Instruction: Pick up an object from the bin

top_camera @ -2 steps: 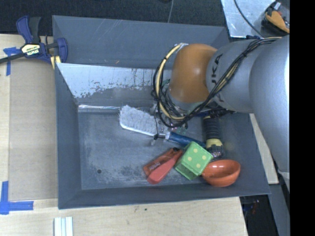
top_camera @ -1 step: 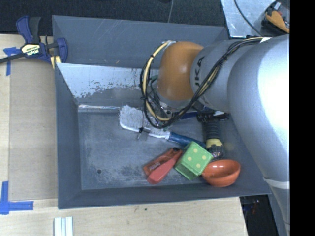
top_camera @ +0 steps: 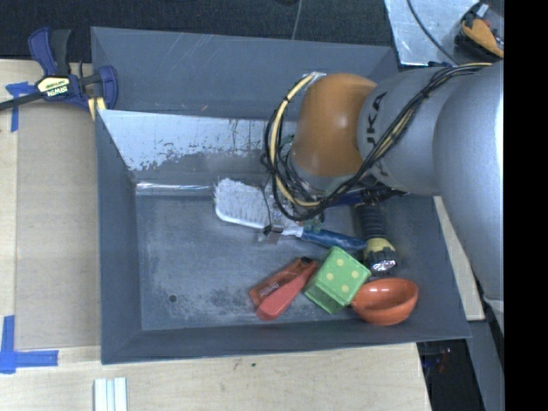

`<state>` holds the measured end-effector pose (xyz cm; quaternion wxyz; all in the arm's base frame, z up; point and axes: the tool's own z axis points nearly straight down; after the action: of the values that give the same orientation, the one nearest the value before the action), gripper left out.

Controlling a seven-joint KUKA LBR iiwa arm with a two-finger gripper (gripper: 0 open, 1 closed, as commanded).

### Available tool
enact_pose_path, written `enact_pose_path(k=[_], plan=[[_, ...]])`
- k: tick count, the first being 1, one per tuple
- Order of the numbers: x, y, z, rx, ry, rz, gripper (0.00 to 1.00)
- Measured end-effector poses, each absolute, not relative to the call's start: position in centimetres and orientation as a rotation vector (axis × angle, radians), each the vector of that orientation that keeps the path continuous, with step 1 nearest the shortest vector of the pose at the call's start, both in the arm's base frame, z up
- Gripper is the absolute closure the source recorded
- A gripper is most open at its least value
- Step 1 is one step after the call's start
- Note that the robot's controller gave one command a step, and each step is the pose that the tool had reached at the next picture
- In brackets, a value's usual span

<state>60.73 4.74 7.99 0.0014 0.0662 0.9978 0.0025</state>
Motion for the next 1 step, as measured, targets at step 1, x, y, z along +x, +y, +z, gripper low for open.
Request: enact_pose_path(k=[1], plan=[[60.73, 4.74, 7.99, 0.208, 3.132, 0.008, 1.00]])
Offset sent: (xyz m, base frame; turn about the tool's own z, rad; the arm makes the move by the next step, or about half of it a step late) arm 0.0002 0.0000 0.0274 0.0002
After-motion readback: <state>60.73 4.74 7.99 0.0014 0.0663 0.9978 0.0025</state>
